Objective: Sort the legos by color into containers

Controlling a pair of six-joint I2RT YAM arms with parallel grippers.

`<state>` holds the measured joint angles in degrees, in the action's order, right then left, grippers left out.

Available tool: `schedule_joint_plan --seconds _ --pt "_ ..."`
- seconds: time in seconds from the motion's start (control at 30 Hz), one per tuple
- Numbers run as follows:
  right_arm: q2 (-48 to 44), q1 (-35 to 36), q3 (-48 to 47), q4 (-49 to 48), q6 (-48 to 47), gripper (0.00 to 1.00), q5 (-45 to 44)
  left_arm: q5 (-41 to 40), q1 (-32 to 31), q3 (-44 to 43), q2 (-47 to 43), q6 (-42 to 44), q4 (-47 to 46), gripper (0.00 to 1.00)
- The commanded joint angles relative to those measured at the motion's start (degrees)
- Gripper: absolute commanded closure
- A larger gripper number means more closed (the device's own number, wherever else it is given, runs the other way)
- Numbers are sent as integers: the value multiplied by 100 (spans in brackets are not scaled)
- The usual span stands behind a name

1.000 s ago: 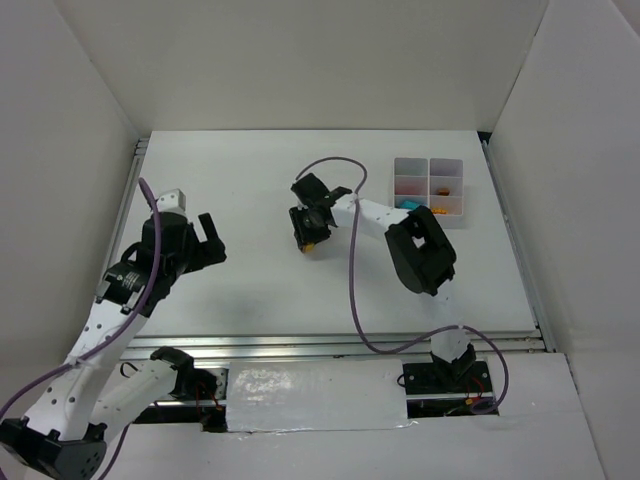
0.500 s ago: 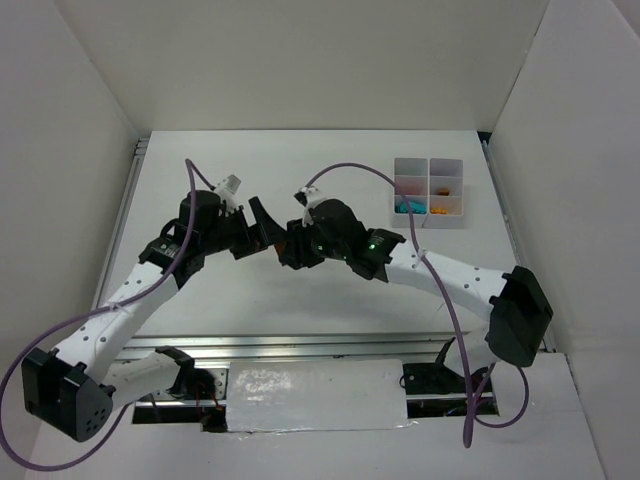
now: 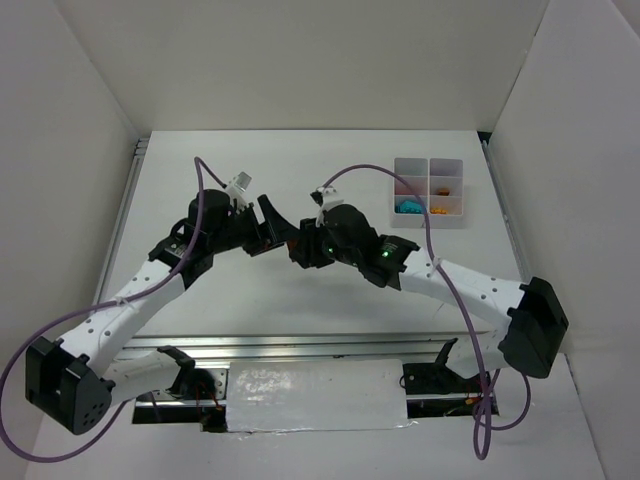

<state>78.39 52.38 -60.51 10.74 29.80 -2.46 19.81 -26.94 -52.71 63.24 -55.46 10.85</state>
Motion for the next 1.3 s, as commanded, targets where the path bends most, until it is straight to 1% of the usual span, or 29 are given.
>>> schedule_joint_plan --seconds 0.0,0.03,0.07,0.1,0.17,0.2,0.23,0.33,0.4,0.47,0.63,0.77,0.83,0.87,0.9,0.93,0.97,1.0,1.07,1.1,1.13,1.2,1.23,1.27 --pt "-386 53 22 -679 70 100 -193 199 -110 -3 83 71 48 17" --pt "-412 44 30 -661 78 100 -220 164 -110 -20 74 97 136 13" --pt "-430 44 48 -644 96 100 -281 111 -110 -90 65 149 206 8" --pt "-456 44 100 -644 113 100 -342 -11 -119 -134 48 185 285 6" --pt "-535 44 162 -678 184 100 -492 -196 -119 -205 -57 255 488 5" --pt "-596 44 249 -766 227 100 -449 -362 -110 -213 -153 264 523 5" --pt "-623 36 276 -828 202 100 -396 -408 -119 -179 -198 273 506 8" --pt "-658 44 364 -1039 228 100 -133 -391 -119 -187 -242 255 436 13" --pt "-606 44 321 -1057 184 100 8 -190 -110 -170 -199 255 330 15" --pt "-571 44 286 -1057 184 100 140 -75 -110 -152 -172 246 242 20" --pt "-343 70 75 -1057 35 100 588 58 -119 -108 -154 203 101 20" --pt "-201 158 -93 -986 -1 100 440 58 -127 -99 -146 202 75 19" --pt "-227 167 -66 -1013 43 100 352 93 -127 -82 -154 211 31 28" --pt "-245 159 -23 -1021 87 100 256 84 -119 -82 -172 211 22 34" --pt "-280 150 -13 -1022 113 100 89 93 -127 -73 -172 211 22 44" --pt "-298 158 -5 -1004 131 100 1 84 -119 -82 -181 229 40 60" --pt "-315 158 -5 -969 166 100 -79 75 -127 -82 -172 238 66 66" --pt "-333 158 -5 -960 192 100 -175 84 -127 -90 -172 255 66 81" --pt "-351 158 -13 -943 236 100 -264 128 -127 -82 -163 264 40 90" --pt "-359 158 -13 -934 237 100 -255 180 -127 -82 -154 307 5 100" --pt "-359 167 -22 -942 237 100 -229 242 -127 -90 -137 325 -39 100" --pt "-429 150 13 -995 175 48 -71 400 -127 -91 -119 439 -153 100" --pt "-560 124 126 -1056 45 1 243 496 -119 -99 -154 501 -267 100" --pt "-631 -51 197 -1152 -61 0 655 541 -119 -125 -180 571 -285 100"
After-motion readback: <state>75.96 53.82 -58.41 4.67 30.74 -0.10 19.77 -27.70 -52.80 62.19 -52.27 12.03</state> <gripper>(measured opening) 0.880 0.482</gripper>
